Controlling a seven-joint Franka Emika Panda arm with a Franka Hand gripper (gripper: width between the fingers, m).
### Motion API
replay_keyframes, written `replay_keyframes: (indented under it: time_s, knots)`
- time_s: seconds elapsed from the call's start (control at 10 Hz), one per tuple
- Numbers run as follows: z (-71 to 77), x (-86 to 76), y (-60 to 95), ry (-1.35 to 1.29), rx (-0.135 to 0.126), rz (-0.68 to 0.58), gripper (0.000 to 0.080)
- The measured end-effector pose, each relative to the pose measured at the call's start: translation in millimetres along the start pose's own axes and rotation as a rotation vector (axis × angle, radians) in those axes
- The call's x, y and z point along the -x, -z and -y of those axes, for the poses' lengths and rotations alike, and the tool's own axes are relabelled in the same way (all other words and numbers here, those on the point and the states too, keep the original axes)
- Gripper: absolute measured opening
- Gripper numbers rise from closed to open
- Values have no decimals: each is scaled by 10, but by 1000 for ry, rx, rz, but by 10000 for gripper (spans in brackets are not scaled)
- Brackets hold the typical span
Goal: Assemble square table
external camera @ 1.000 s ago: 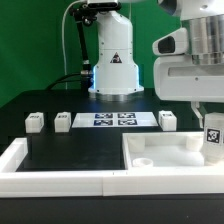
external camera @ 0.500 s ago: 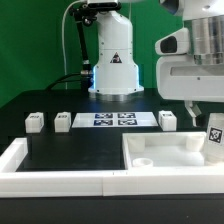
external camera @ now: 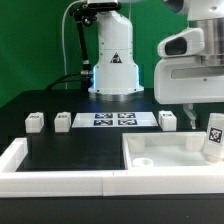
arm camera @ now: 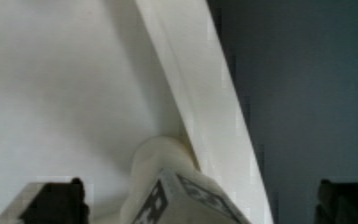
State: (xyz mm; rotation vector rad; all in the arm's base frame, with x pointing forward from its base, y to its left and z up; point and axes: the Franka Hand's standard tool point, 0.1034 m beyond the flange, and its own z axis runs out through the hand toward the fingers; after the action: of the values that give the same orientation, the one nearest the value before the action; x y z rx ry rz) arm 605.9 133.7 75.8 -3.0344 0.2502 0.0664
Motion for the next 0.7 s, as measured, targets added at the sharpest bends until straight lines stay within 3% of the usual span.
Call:
replay_keyframes:
  time_s: [0.2,0.3,0.7]
  knots:
    - [41,6,-5,175,43,-9,649]
    - [90,7,-9,255,51,-23,649]
    - [-57,-118,37,569,48,-89,649]
